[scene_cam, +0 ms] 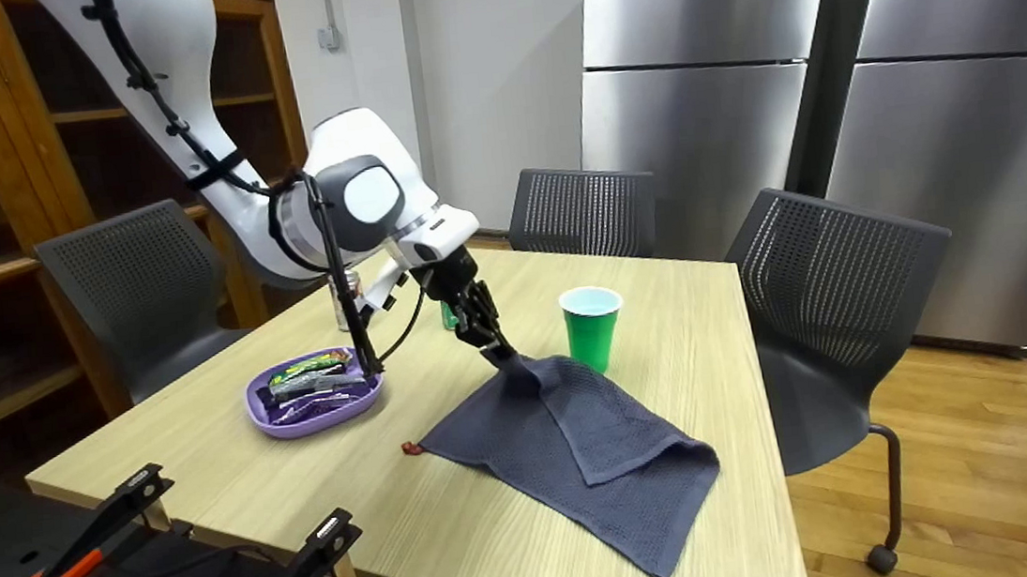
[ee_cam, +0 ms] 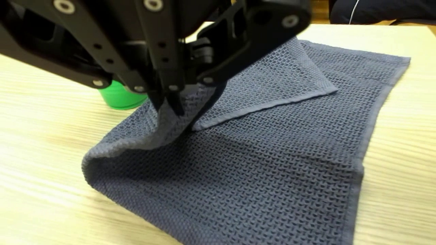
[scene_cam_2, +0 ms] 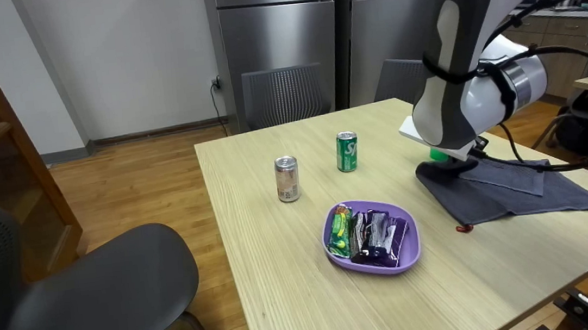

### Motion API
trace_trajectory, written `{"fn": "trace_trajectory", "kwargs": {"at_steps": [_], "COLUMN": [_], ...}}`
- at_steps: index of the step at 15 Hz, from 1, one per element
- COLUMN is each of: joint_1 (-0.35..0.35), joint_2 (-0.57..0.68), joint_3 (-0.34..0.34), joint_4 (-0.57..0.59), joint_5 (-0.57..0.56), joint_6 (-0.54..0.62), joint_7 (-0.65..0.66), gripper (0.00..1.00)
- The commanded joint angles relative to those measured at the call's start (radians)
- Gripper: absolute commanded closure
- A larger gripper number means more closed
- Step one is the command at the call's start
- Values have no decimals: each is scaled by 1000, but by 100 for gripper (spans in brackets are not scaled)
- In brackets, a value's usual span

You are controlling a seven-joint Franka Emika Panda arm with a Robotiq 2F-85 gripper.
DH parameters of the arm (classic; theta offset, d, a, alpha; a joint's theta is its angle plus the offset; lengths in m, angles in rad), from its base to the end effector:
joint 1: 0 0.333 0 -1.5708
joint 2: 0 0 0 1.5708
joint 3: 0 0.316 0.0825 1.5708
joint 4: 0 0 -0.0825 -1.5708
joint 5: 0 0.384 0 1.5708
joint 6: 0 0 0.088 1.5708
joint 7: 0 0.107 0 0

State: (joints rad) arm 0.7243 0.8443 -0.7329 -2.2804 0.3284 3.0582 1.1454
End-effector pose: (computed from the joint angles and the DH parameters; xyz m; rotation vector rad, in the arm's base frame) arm 0.5235 -0.0646 0.1067 2.2639 -1.6563 0.6052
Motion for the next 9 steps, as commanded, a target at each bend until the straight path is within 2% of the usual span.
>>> {"fn": "trace_trajectory", "kwargs": {"at_steps": [1, 9], "joint_1": [76, 192], "joint_2": [-67, -122], "joint_3": [-52, -116], "joint_4": [-48, -63], "joint_5": [-18, -82], "joint_6": [-87, -226], "joint_7": [38, 139], "gripper": [99, 99]}}
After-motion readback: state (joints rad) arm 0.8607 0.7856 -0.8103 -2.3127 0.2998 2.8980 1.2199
